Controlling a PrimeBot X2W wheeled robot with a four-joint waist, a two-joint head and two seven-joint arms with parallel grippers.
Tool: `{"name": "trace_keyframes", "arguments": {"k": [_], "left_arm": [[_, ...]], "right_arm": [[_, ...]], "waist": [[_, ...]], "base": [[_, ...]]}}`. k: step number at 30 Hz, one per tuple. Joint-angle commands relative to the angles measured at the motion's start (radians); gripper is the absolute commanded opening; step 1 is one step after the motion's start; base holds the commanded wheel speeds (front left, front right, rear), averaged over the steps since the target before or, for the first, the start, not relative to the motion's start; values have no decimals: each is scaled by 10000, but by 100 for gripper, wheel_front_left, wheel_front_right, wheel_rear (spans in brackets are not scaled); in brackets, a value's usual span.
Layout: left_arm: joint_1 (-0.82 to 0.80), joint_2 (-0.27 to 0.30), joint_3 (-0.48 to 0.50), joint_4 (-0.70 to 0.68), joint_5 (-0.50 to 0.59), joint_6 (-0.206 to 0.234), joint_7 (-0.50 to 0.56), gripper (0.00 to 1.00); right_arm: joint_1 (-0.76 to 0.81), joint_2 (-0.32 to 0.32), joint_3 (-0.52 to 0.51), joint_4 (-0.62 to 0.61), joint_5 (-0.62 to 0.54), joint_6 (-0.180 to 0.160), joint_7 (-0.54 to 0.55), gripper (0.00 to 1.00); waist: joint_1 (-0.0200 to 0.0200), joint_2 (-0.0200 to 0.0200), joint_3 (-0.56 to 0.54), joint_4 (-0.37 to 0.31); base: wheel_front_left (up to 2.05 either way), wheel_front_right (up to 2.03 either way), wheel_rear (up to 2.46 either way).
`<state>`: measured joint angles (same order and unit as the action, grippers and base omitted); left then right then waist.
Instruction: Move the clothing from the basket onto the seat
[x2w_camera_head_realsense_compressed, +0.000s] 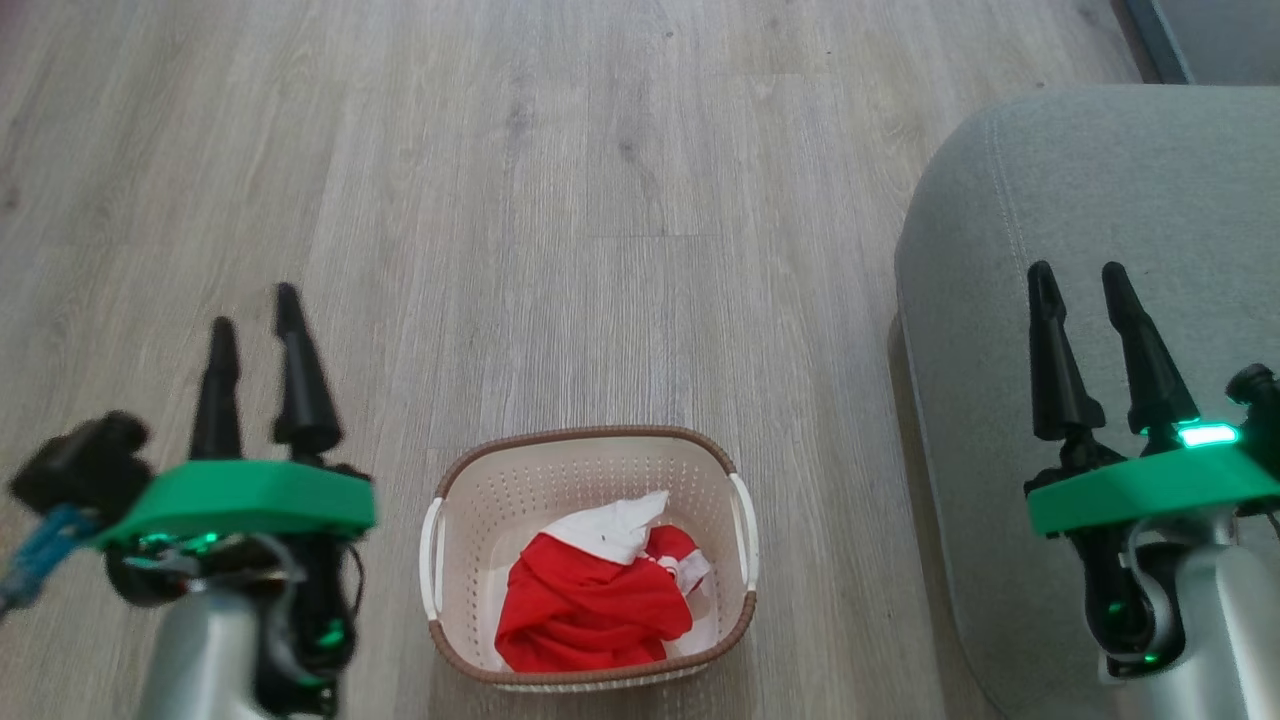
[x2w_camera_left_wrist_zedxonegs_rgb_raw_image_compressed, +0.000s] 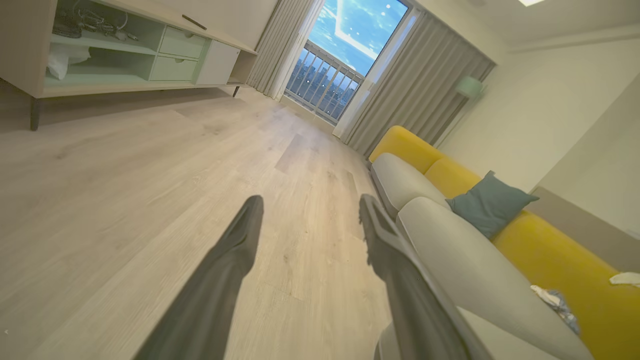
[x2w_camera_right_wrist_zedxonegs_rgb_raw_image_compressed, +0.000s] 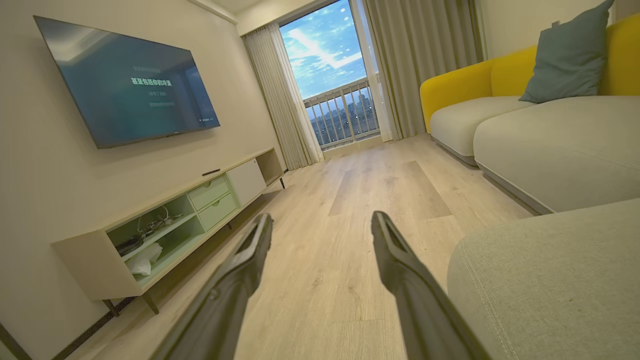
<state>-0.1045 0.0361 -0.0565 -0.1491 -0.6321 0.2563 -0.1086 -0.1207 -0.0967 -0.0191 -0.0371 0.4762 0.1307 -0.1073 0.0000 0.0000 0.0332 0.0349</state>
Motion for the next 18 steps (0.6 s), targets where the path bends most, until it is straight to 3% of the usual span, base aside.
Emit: {"name": "trace_keyframes", "arguments": {"k": [1,14,18], "left_arm": [[-611,171,-68,-533,517,184,-150,100],[-811,1385,-3295,-26,2298,2423,-530,100],[-851,1513,-3923,131,2536,2764,-648,100]], "right_arm": [[-546,-140,191,-370,-368,0,-141,100],[-144,-148,626,447,-1446,0,-528,100],[-56,-176,694,793,-1794,0,-647,100]], "waist": [[0,0,-10,-6],[0,0,-141,-33],[0,0,-160,-47]], "base": [[0,0,0],[0,0,0],[0,0,0]]}}
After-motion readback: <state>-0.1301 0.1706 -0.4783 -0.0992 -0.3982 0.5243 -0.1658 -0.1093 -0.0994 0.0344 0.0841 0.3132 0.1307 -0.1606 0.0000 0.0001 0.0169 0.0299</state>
